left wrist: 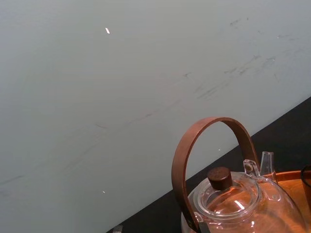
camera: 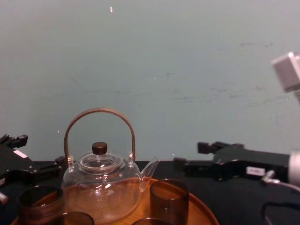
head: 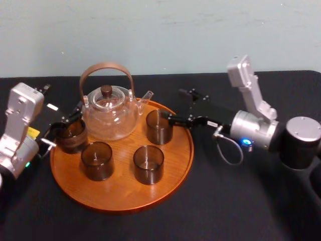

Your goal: Pick up the glass from the table and place it on the tray.

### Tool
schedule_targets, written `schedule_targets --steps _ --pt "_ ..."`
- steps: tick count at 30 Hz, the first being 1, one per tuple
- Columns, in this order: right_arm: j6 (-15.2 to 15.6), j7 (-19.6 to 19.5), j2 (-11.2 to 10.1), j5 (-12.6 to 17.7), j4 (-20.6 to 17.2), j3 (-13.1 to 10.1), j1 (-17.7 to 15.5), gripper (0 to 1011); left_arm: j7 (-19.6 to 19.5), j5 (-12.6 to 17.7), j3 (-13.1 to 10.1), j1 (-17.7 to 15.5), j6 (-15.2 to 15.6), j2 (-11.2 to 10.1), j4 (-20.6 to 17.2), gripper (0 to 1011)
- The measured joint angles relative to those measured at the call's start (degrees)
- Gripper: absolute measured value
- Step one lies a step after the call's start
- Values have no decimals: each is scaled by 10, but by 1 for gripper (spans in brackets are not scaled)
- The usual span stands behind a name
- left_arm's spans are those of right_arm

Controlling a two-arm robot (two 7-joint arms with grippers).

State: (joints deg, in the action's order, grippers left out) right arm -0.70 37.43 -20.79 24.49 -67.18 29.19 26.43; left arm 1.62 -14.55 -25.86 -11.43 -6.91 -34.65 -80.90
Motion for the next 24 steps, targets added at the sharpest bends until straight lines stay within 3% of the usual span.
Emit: schedule_targets --steps 11,16,24 --pt "-15 -29 -55 41 -60 -54 -64 1002 0 0 0 0 0 0 0 1001" --pt "-25 -46 -68 53 -68 -79 -89 1002 0 0 0 0 0 0 0 1001" --pt "-40 -85 -76 43 -68 -108 -117 1002 0 0 0 0 0 0 0 1001"
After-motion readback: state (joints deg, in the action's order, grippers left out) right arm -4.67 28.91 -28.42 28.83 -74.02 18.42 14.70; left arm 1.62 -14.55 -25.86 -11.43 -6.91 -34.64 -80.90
